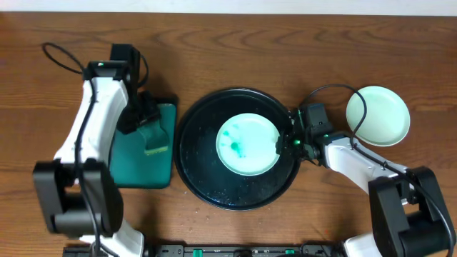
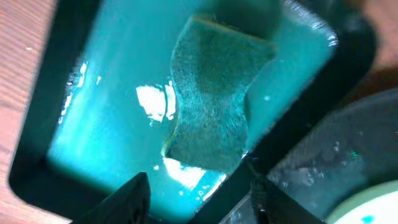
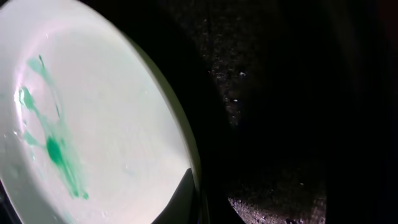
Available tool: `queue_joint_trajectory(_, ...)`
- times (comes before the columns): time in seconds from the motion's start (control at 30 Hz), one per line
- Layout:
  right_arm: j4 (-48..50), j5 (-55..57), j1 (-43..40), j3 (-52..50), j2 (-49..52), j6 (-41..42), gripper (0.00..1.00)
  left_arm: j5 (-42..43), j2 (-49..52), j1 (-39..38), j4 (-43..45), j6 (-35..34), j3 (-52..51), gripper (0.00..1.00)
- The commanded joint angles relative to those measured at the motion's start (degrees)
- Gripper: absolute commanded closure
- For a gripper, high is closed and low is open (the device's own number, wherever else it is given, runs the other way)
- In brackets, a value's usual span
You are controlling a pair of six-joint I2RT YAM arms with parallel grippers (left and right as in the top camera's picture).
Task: Clean dirty plates on tray and stack at the side
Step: 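Move the right gripper to the last plate's rim and tilt it, then grasp the sponge in the basin with the left gripper, bring it over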
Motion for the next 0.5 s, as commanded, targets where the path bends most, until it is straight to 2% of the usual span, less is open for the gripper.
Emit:
queue_joint_trajectory(0.0, 1.20, 0.66, -0.59, -0.09, 2.91, -1.44, 0.99, -0.70, 3.93, 0.09, -0.11, -0.04, -0.55, 0.48)
queue_joint_trajectory(0.4, 0.35, -0.07, -3.23, -0.04, 2.89, -1.44, 0.99, -0.26, 16.31, 0.09, 2.45, 0.22, -0.55, 0.63)
queue_joint_trajectory(0.47, 0.07, -0.28, -3.23, -0.04, 2.89, -1.44, 0.99, -0.20, 17.35, 0.09, 3.45, 0.42, -0.55, 0.70)
